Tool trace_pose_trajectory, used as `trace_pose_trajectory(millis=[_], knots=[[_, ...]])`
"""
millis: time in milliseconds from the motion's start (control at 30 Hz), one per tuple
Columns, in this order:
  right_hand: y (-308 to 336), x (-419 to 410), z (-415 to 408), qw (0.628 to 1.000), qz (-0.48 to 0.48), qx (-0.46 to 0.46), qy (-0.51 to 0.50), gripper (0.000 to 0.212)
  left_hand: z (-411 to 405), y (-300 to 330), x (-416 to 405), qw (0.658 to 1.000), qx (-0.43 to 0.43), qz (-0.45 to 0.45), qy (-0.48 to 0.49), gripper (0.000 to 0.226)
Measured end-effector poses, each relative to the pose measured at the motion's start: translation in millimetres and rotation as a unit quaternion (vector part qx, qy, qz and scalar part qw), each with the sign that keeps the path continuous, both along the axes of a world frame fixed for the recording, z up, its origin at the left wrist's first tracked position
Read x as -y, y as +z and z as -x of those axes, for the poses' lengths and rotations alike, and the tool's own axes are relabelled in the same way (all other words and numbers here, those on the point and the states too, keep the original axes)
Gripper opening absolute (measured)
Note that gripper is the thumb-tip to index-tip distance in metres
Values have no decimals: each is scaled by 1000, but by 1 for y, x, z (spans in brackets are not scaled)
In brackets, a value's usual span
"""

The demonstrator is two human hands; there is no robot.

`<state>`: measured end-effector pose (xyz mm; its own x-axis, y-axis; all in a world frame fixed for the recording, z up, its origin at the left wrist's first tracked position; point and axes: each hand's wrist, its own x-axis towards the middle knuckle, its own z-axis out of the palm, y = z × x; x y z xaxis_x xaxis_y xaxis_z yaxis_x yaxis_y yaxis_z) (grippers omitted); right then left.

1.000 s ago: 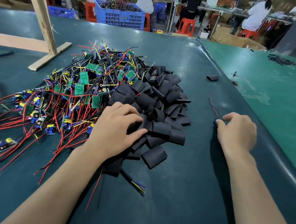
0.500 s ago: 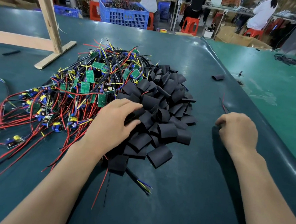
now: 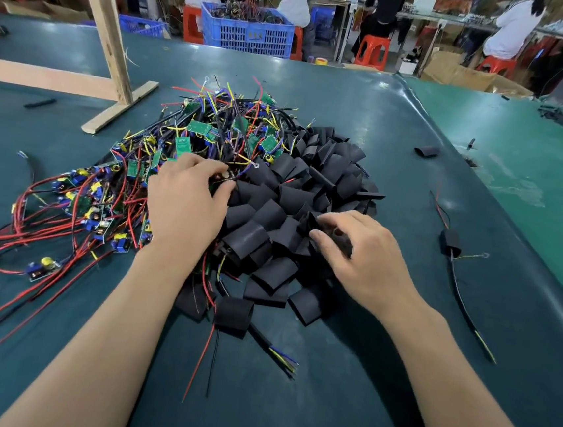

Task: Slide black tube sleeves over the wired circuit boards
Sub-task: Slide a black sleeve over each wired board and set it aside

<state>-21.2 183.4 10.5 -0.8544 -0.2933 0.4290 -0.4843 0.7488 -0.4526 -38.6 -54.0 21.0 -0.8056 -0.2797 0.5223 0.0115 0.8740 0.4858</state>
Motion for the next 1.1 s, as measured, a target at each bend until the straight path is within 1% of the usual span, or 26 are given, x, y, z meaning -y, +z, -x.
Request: trace_pose_trajectory(millis=[67, 133, 200, 267, 300, 333, 367, 400, 433, 467, 500, 567, 633, 700, 733, 767, 833, 900, 933, 1033, 1067, 1100], knots=[[-2, -1, 0, 1000, -8, 5, 2, 23, 3, 3, 2, 1000, 13, -1, 20, 23], [-3, -3, 1, 1000, -1, -5, 3, 18, 3, 5, 5, 1000, 0, 5, 26, 20], [-2, -5, 2, 999, 16, -37, 5, 13, 0, 8, 6, 998, -60, -2, 12, 17], [1, -4, 2, 996, 43, -81, -7, 13, -6, 16, 6, 988, -145, -55, -16, 14], [4, -2, 1, 993, 68, -96, -14, 14, -10, 20, 3, 978, -190, -74, -46, 13], [6, 0, -1, 989, 118, -84, -10, 13, -14, 24, -4, 967, -230, -65, -84, 14], [10, 4, -3, 980, 195, -34, 13, 12, -18, 25, -13, 957, -258, -35, -130, 14], [15, 8, -6, 956, 285, 43, 55, 12, -21, 22, -23, 944, -272, -1, -185, 15], [19, 12, -10, 918, 366, 113, 98, 17, -24, 18, -35, 933, -275, 23, -232, 15], [21, 14, -13, 879, 428, 164, 130, 23, -27, 14, -45, 925, -272, 38, -264, 16], [22, 15, -15, 853, 466, 189, 140, 25, -28, 9, -53, 921, -267, 46, -280, 16], [23, 15, -17, 827, 511, 200, 118, 21, -28, 4, -60, 916, -271, 54, -290, 13], [22, 11, -17, 819, 528, 200, 96, 23, -27, 3, -61, 906, -282, 67, -309, 10], [22, 6, -14, 815, 544, 190, 65, 12, -27, 3, -62, 897, -287, 96, -323, 9], [22, 4, -12, 808, 558, 184, 42, 7, -27, 2, -62, 898, -285, 108, -318, 11], [23, 2, -10, 797, 575, 184, 20, 8, -29, 1, -61, 905, -274, 111, -307, 16], [24, -1, -7, 768, 610, 195, -7, 7, -30, -1, -55, 923, -242, 86, -286, 20], [25, -6, -6, 748, 630, 206, -17, 5, -30, -3, -45, 934, -227, 43, -274, 14], [26, -7, -5, 744, 635, 210, -19, 4, -31, -3, -40, 939, -216, 5, -269, 11], [28, -10, -5, 731, 645, 223, -16, 16, -33, 2, -31, 940, -154, -145, -266, 4], [28, -11, -5, 724, 651, 227, -19, 17, -33, 3, -31, 933, -128, -203, -266, 5], [29, -12, -5, 716, 658, 232, -19, 15, -33, 5, -31, 916, -106, -279, -267, 8]])
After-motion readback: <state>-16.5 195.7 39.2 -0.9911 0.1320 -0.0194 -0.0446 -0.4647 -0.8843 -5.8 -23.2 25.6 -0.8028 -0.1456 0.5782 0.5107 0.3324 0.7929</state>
